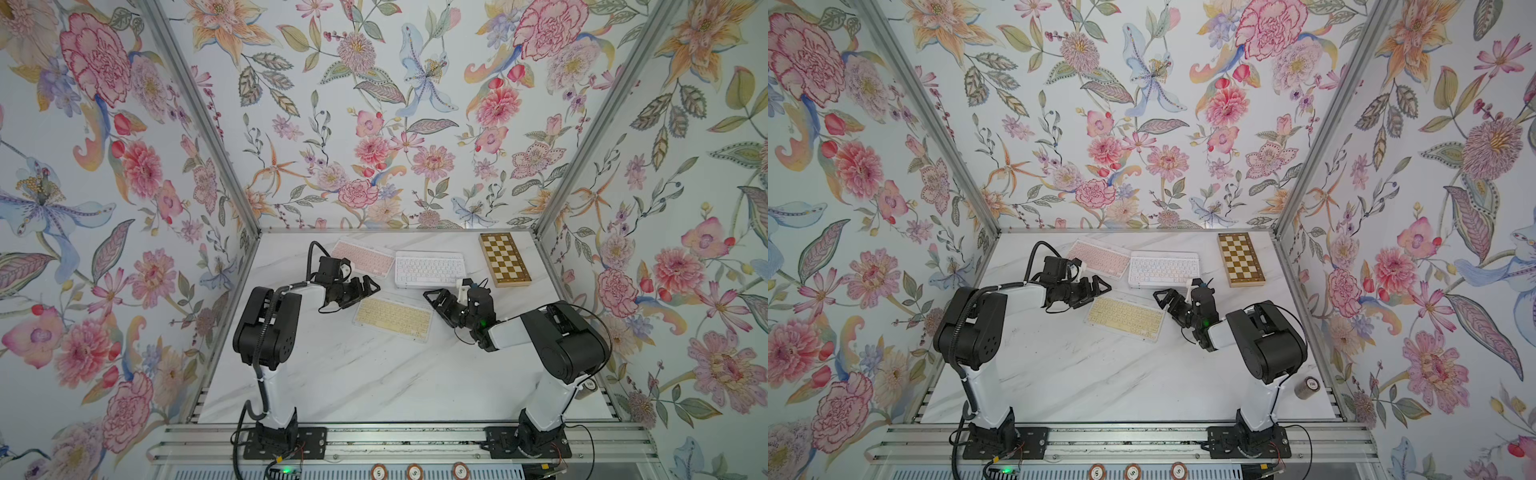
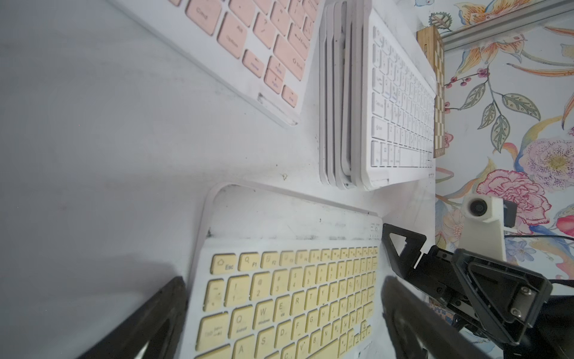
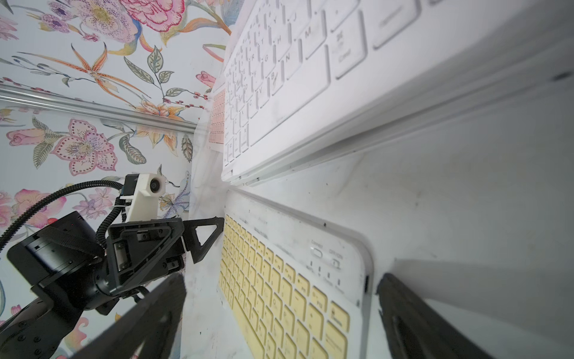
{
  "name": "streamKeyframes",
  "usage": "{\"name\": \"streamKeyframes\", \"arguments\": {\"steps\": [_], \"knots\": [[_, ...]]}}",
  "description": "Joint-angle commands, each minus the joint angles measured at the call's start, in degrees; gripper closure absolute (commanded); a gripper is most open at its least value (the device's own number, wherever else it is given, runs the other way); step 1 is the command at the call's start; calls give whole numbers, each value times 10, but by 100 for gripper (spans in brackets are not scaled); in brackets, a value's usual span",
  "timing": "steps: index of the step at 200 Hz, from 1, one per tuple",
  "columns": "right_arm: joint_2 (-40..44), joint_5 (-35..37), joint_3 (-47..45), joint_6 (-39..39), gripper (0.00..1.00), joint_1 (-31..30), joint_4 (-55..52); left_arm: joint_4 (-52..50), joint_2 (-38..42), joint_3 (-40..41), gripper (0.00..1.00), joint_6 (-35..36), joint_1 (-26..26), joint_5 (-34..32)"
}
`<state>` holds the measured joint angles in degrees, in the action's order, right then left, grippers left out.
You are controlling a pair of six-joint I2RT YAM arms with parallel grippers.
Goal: Stack the numeric keypads
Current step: Pick up the numeric keypad from the center of the board.
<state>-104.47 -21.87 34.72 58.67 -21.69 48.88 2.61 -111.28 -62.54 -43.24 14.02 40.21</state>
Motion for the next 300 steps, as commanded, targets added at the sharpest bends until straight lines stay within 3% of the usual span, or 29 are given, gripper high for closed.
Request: {"name": "streamKeyframes", "arguments": {"steps": [1,142,250,271,300], "knots": [[-5,5,-2,-9,1,3,-18,-83,-43,19,1,4,13,-29],[-46,-39,1,34,1,-17,108,-82,-50,22,1,8,13,-26],[68,-42,49,-6,1,-73,28,-23,-29,82,0,-21,12,8],[89,-39,66,-16,1,-83,5,14,-19,98,1,-48,10,29],[85,-29,90,0,1,-96,7,145,15,134,1,-159,10,61]]}}
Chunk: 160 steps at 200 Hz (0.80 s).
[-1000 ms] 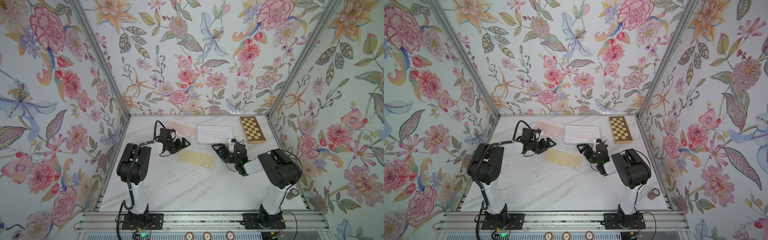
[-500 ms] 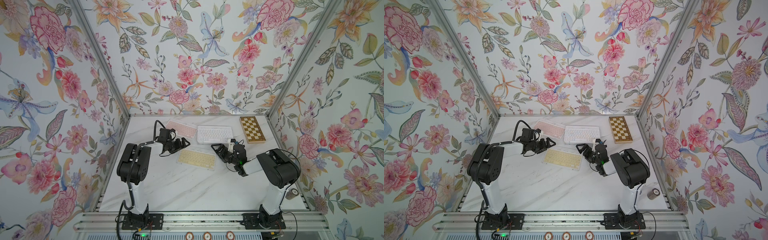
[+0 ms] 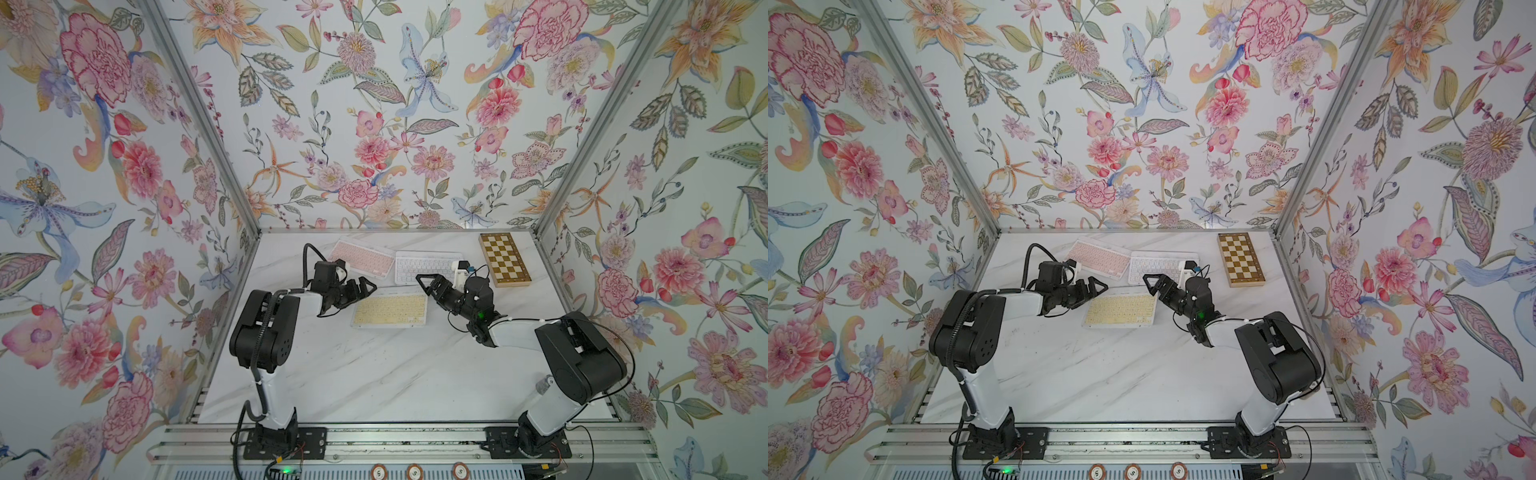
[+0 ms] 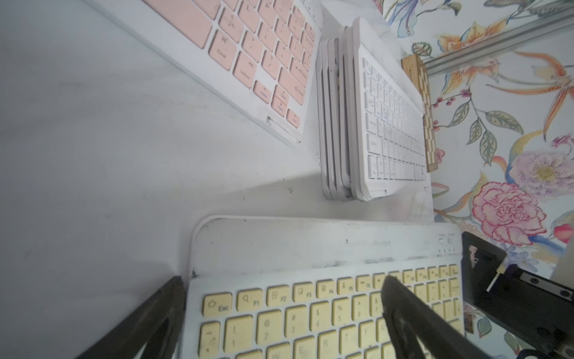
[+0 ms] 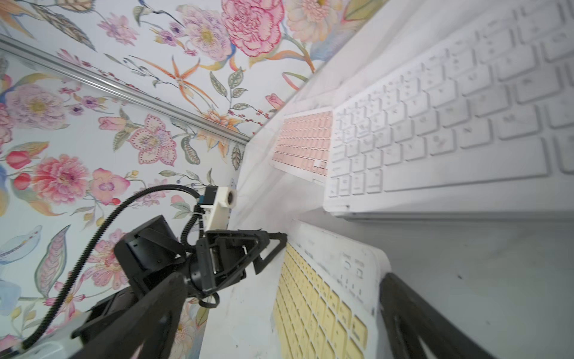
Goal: Stack the numeric keypads
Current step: Pick up the numeric keypad from the center of the board.
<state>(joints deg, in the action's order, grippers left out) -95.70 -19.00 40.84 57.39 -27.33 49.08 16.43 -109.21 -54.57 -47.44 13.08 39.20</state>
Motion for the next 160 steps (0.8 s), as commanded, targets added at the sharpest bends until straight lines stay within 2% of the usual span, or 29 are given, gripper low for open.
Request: {"name": "streamKeyframes", "arguments": {"steps": [1,37,64,86,116,160], "knots": [[-4,-57,30,14,1,-41,5,12,-5,55,1,-120,19,71],[-50,-14,72,61,1,-62,19,218,26,116,1,-281,20,66],[-72,55,70,127,1,-81,67,350,36,171,0,-376,23,34],[-69,117,57,157,1,-109,98,389,44,193,1,-398,25,8],[-43,156,55,158,1,-134,64,401,48,208,1,-402,25,-4],[-26,145,69,161,1,-142,15,425,40,221,1,-410,25,-6]]}}
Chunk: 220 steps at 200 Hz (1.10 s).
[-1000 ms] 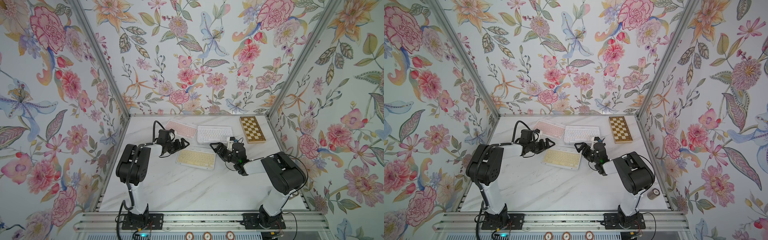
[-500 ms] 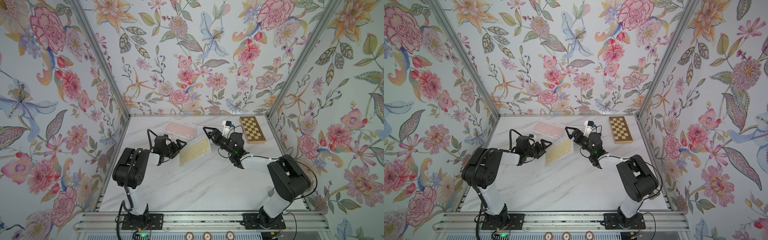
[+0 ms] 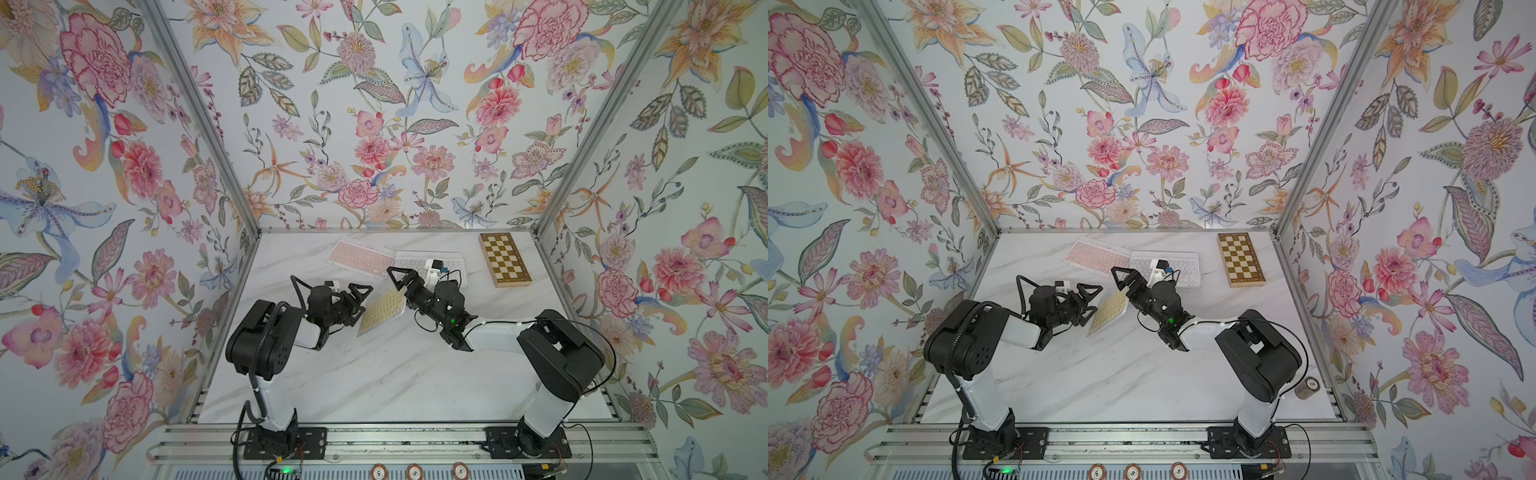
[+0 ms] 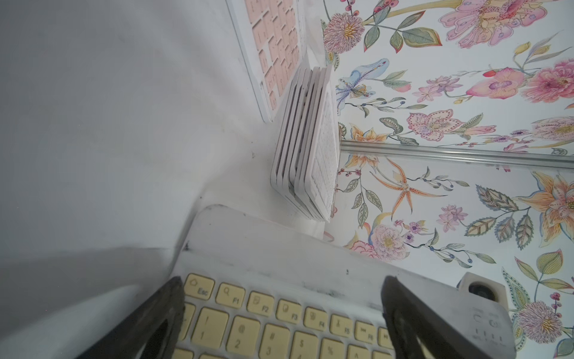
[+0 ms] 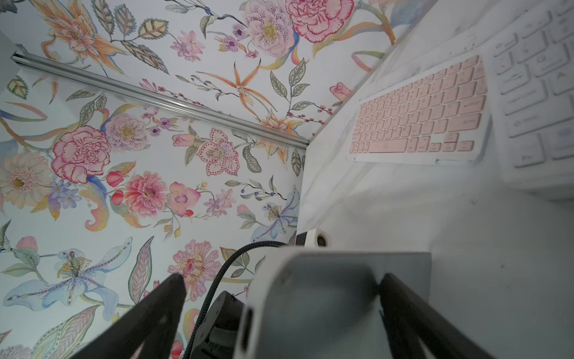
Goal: Stack the numeric keypads
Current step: Pick up the numeric keypad from the center of the board.
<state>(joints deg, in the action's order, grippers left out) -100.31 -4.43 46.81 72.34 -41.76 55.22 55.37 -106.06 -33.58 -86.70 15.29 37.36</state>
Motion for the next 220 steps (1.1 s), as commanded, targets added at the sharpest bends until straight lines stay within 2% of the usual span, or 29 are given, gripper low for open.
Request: {"name": "streamKeyframes", "arguments": {"steps": [1,25,41,85,113,164,180,200,216,220], "knots": [[21,-1,10,11,1,2,-52,35,9,12,1,-17,3,13],[52,-23,69,4,0,0,-248,27,9,12,1,-10,4,13],[65,-43,108,-6,4,3,-356,26,7,11,1,-8,4,14],[94,-84,180,-37,32,4,-508,31,-4,8,1,-6,3,12],[94,-94,219,-72,50,-1,-573,34,-9,4,1,-6,4,12],[78,-89,249,-127,75,-8,-630,29,-8,-4,1,-1,2,17],[74,-94,256,-152,86,-5,-641,7,1,-20,1,5,3,23],[77,-95,278,-210,95,16,-670,-59,25,-67,1,33,2,32],[82,-124,293,-256,96,43,-673,-148,41,-136,1,81,2,38],[82,-132,298,-268,96,65,-676,-176,43,-157,1,93,1,39]]}}
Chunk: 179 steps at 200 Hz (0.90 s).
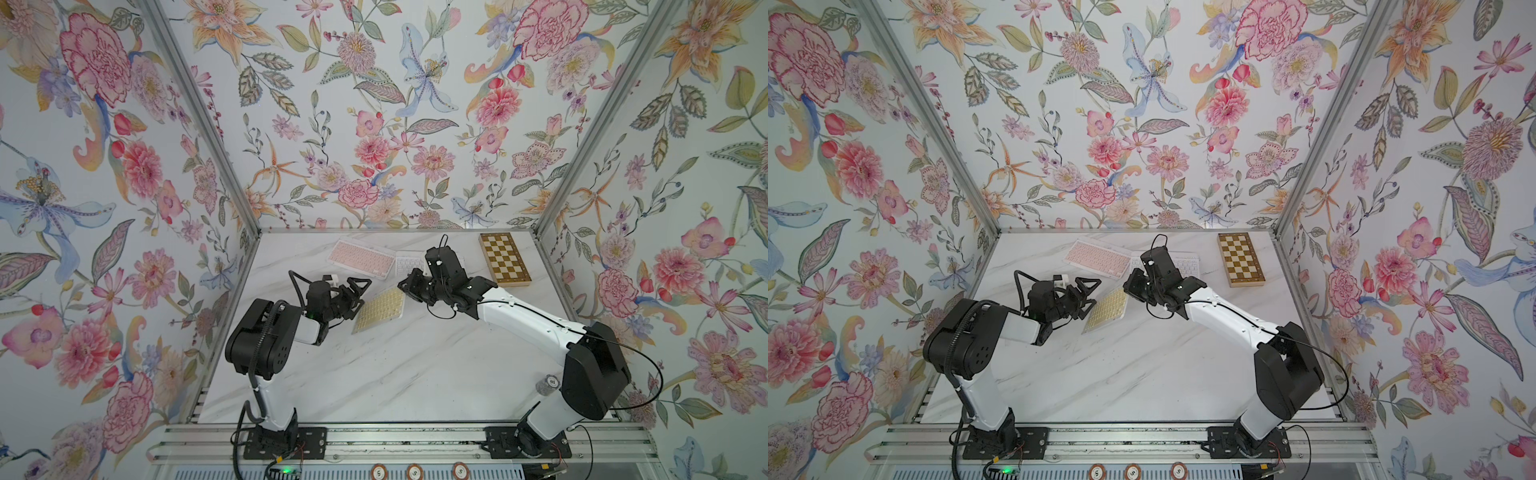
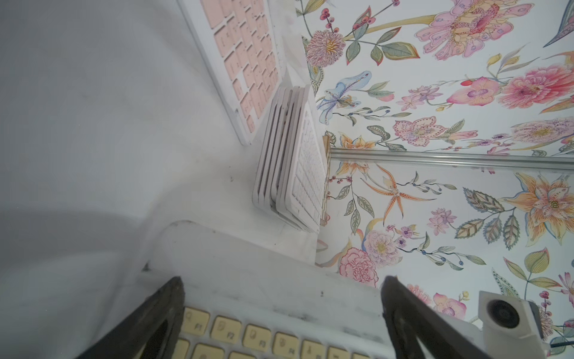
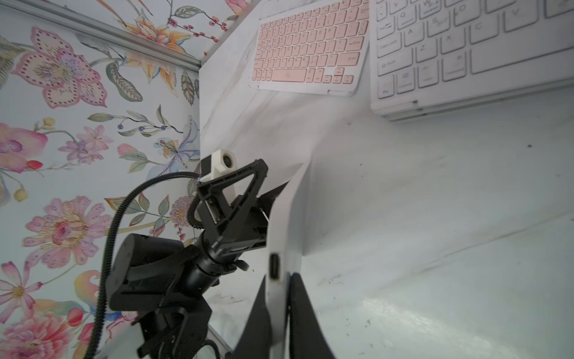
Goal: Stack the numeric keypads
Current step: Pick up the numeric keypad from the center of the board, then place the numeric keypad at the numeric keypad.
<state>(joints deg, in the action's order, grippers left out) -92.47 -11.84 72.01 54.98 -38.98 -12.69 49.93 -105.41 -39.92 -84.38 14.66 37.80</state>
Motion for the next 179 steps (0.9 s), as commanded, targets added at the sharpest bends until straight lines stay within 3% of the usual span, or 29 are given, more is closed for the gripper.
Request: {"name": "streamKeyframes", "arguments": {"steps": [1,37,83,122,179], "knots": [[4,-60,48,-96,96,41,2,-127,36,-99,1,73,7,35],[-3,-188,82,-179,100,170,2,-259,1,-279,1,141,11,37],[-58,-322,104,-204,100,310,44,-387,-127,-501,1,219,31,17],[-137,-396,141,-211,98,363,62,-461,-234,-651,1,256,55,9],[-223,-453,182,-200,96,390,96,-493,-311,-715,0,271,70,8]]}}
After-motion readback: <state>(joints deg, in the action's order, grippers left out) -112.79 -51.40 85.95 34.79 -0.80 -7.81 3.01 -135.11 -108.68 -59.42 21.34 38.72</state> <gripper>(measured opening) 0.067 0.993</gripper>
